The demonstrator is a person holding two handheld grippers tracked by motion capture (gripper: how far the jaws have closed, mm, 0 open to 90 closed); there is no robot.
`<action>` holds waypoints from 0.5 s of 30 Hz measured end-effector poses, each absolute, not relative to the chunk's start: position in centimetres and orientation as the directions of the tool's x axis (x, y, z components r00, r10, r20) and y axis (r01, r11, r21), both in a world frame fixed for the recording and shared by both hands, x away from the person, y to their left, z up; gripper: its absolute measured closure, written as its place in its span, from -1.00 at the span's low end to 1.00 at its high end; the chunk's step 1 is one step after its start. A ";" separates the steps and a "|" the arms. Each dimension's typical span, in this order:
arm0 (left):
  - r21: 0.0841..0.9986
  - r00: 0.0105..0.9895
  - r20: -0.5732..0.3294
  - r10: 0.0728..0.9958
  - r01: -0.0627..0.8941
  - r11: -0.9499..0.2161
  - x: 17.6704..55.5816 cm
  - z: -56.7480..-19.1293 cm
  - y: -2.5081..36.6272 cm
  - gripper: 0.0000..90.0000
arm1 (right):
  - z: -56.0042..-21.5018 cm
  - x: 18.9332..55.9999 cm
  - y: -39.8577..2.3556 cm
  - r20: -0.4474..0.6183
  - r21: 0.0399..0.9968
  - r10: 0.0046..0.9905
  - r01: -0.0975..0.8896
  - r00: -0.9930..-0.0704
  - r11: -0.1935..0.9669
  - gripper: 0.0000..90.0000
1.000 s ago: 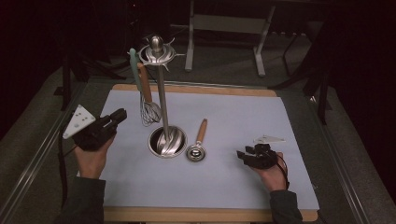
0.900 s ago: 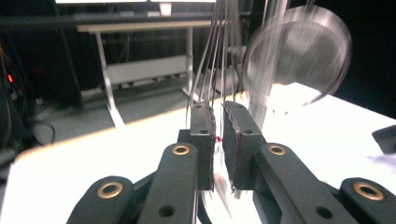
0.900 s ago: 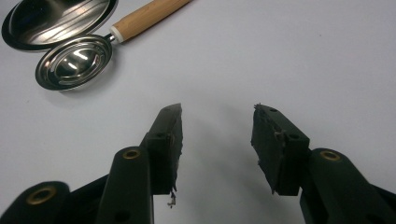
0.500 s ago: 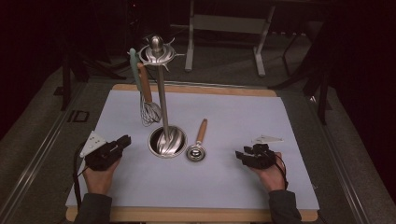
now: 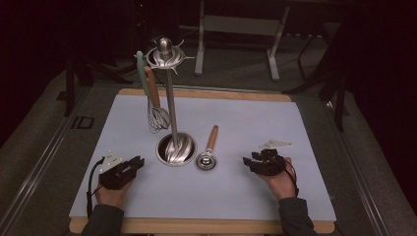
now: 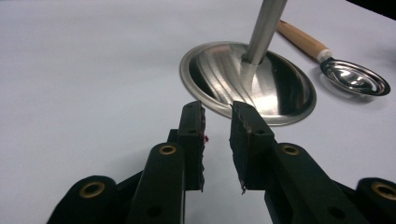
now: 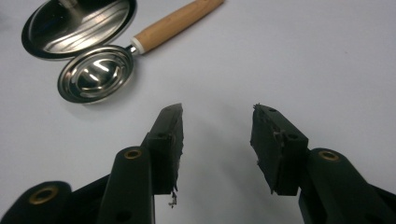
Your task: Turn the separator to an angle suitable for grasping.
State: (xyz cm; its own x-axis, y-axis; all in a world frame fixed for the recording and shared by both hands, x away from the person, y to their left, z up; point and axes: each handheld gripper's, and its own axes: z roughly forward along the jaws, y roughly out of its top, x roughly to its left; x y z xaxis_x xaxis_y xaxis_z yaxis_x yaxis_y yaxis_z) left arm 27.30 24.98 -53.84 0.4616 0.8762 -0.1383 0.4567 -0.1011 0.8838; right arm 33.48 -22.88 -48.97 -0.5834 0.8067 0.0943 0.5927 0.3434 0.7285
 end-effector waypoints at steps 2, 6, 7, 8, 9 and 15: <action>0.884 0.461 -0.136 0.877 0.456 -0.103 27.3 -53.9 24.9 0.63 | -48.9 33.6 -22.5 0.095 0.728 0.806 0.593 -0.585 0.345 0.20; 0.881 0.462 -0.138 0.876 0.462 -0.105 27.4 -53.9 24.9 0.61 | -48.8 34.2 -21.5 0.109 0.718 0.808 0.608 -0.580 0.339 0.21; 0.881 0.463 -0.142 0.875 0.461 -0.101 27.4 -53.9 24.9 0.61 | -48.8 34.4 -21.3 0.108 0.718 0.807 0.607 -0.580 0.340 0.21; 0.883 0.464 -0.142 0.875 0.459 -0.100 27.3 -53.9 25.0 0.61 | -48.8 34.5 -21.0 0.112 0.715 0.807 0.611 -0.580 0.340 0.21; 0.884 0.464 -0.141 0.875 0.457 -0.100 27.3 -53.9 25.0 0.61 | -48.8 34.8 -20.6 0.112 0.712 0.807 0.613 -0.580 0.342 0.21; 0.887 0.464 -0.135 0.875 0.451 -0.102 27.2 -53.9 25.0 0.61 | -49.1 36.1 -18.5 0.106 0.689 0.794 0.620 -0.599 0.376 0.20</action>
